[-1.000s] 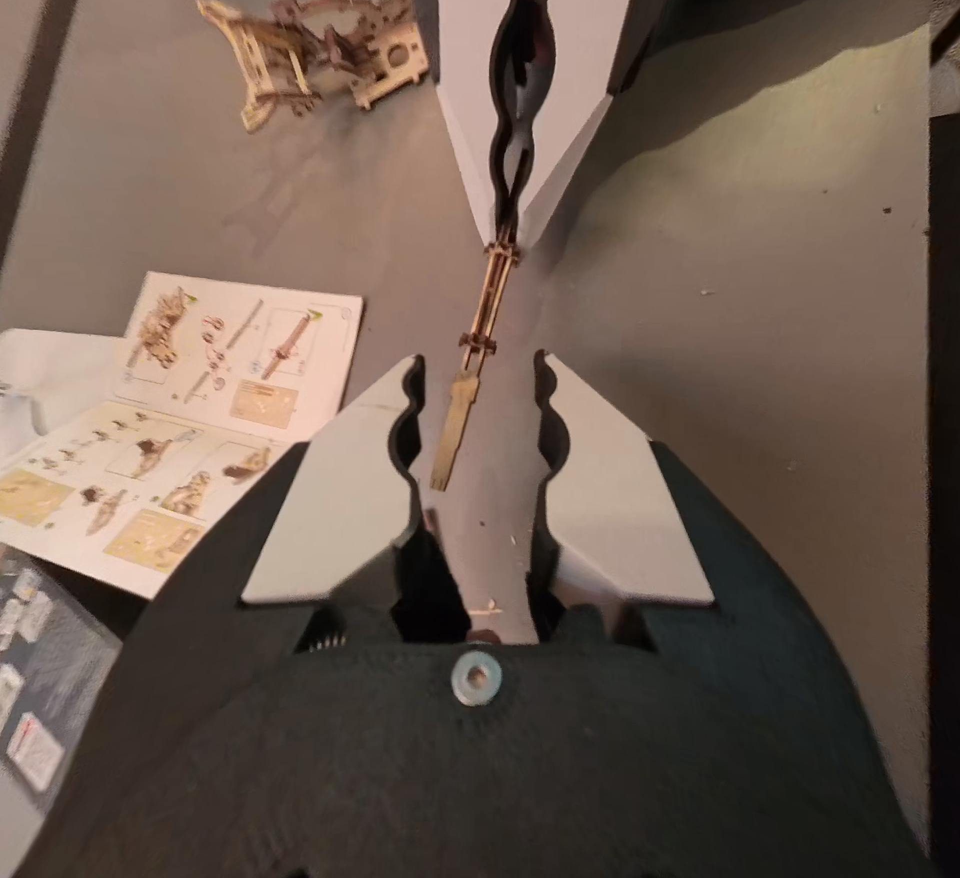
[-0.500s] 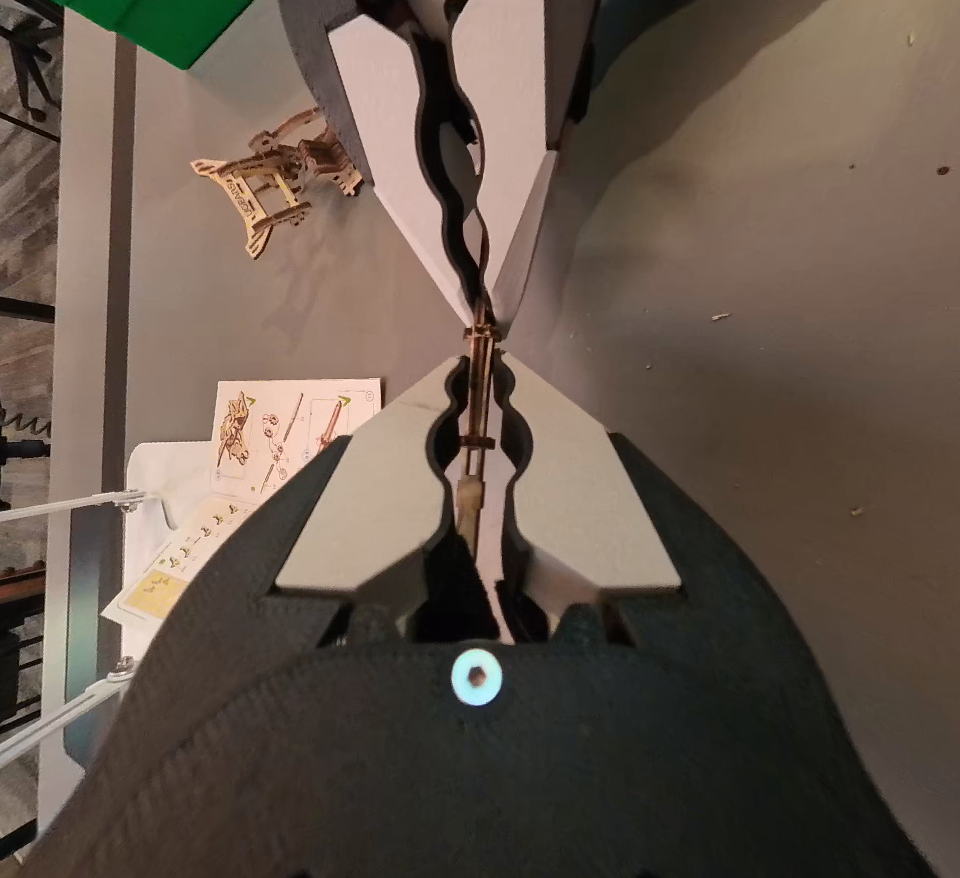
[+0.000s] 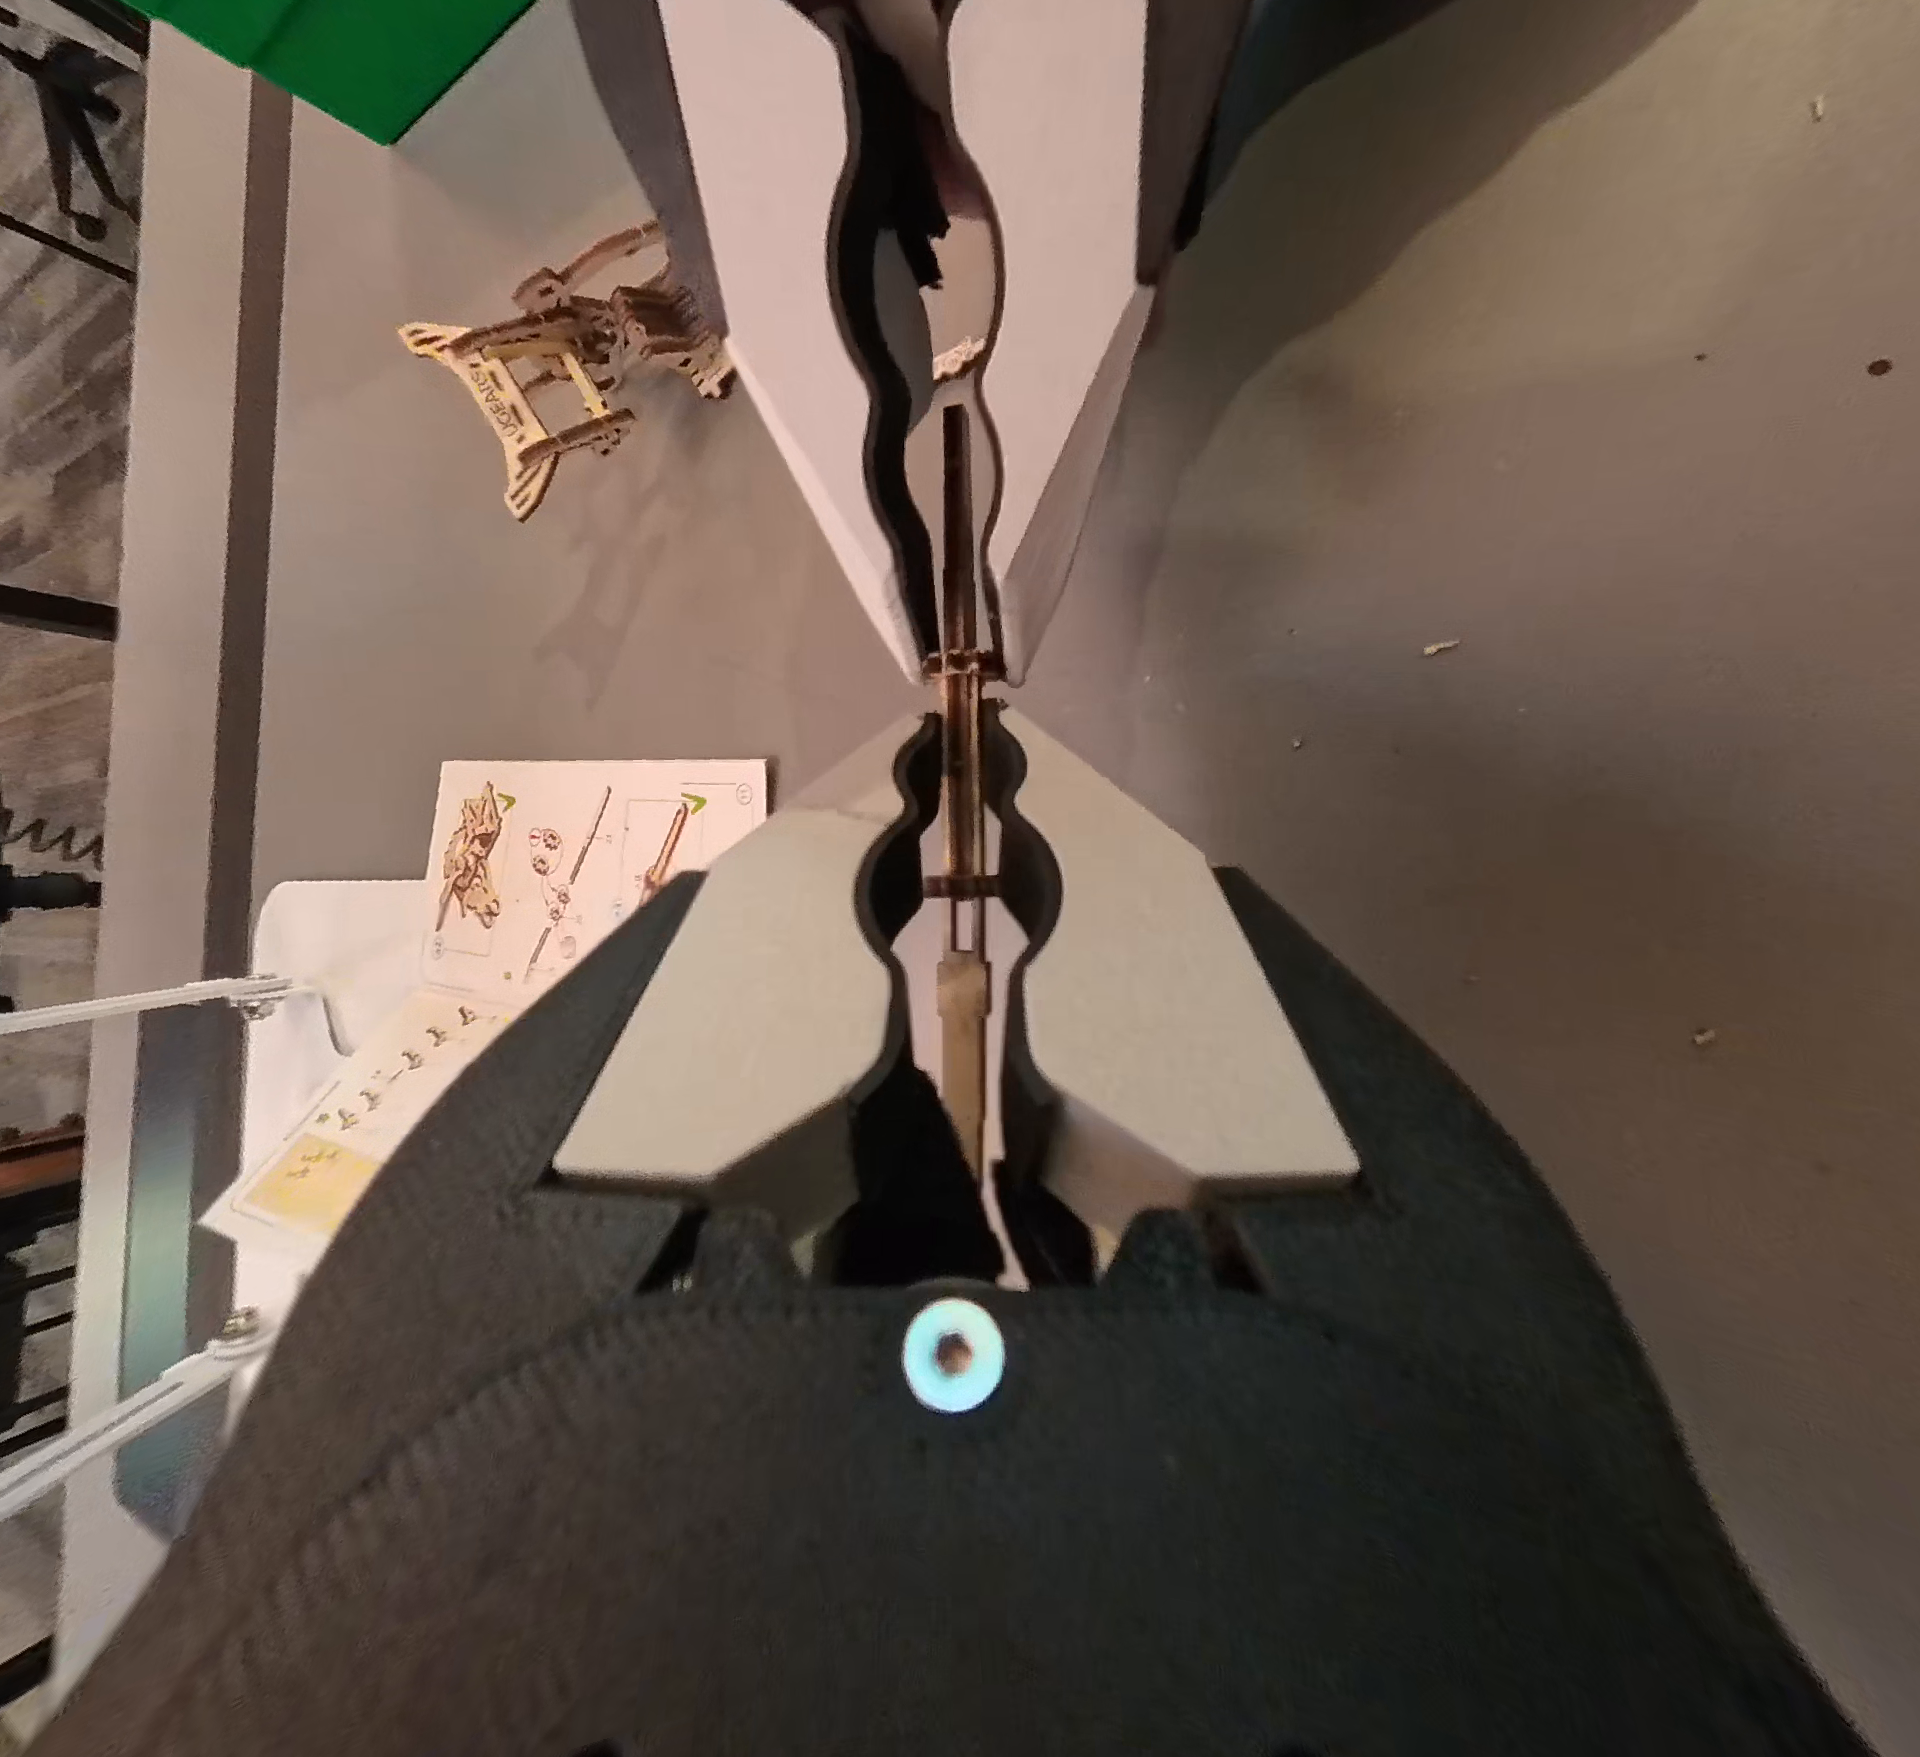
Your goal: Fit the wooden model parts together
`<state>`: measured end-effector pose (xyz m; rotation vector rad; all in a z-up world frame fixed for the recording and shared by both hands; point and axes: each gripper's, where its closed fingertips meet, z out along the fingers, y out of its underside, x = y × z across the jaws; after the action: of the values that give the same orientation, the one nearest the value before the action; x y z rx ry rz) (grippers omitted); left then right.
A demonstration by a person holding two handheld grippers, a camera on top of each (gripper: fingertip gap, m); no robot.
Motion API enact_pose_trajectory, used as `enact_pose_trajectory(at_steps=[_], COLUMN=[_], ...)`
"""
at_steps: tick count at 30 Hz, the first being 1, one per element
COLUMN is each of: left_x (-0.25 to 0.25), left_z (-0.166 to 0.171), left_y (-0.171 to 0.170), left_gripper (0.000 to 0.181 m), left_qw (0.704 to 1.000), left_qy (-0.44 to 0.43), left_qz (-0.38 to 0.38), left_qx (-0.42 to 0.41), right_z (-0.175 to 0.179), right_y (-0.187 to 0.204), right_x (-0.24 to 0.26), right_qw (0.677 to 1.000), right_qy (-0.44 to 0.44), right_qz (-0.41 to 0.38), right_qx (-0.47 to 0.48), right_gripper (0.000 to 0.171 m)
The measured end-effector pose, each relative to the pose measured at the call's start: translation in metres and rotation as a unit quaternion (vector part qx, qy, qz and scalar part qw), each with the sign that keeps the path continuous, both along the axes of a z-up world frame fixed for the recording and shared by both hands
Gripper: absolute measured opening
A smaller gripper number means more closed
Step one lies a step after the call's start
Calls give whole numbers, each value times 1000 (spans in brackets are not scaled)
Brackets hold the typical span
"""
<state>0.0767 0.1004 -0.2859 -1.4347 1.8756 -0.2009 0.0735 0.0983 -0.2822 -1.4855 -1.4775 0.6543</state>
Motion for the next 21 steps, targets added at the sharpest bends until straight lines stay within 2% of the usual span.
enact_pose_trajectory(at_steps=[10,21], left_x=[2,2], left_z=[9,4], left_y=[-3,-3], left_gripper=[5,5], left_qw=[999,999], left_qy=[-30,-39], left_qz=[4,14], left_qx=[-21,-24], right_z=[10,3], right_y=[-2,-2], right_x=[0,-4], right_qw=[1000,1000], right_qy=[27,0], right_qz=[5,-2], right_qx=[15,29], right_gripper=[9,8])
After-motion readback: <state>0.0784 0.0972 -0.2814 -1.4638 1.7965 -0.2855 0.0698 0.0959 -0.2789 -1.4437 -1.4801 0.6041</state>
